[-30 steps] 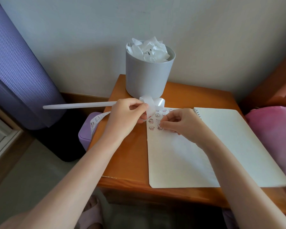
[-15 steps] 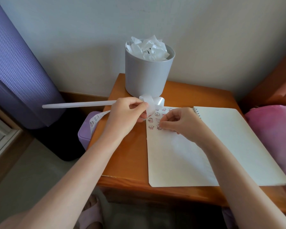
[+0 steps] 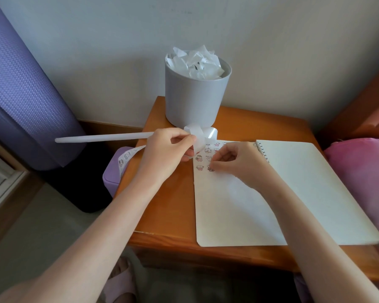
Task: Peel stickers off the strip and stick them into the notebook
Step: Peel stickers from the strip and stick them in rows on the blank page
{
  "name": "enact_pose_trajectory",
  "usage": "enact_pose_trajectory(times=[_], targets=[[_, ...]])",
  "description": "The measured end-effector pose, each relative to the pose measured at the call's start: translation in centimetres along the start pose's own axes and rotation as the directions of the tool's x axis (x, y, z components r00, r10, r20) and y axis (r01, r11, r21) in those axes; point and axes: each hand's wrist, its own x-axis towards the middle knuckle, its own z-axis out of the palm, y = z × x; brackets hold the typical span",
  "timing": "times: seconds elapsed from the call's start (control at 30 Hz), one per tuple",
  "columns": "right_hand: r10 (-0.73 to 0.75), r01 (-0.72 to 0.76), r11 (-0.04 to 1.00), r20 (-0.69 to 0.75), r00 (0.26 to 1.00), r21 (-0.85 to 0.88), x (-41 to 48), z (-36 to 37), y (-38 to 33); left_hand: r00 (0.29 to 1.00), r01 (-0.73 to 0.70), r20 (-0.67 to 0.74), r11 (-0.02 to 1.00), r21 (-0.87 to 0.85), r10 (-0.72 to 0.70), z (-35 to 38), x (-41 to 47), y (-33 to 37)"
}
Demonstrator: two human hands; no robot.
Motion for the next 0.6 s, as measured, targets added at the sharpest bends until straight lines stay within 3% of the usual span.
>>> enact_pose_trajectory(times=[0.6], targets=[[-0.034,0.033,0.999,-0.034,0.999,-0.043,0.40,-0.16,0.87,0.999,-0.020,0.047,0.998,-0.053,0.023,0.35,-0.03,-0.09]])
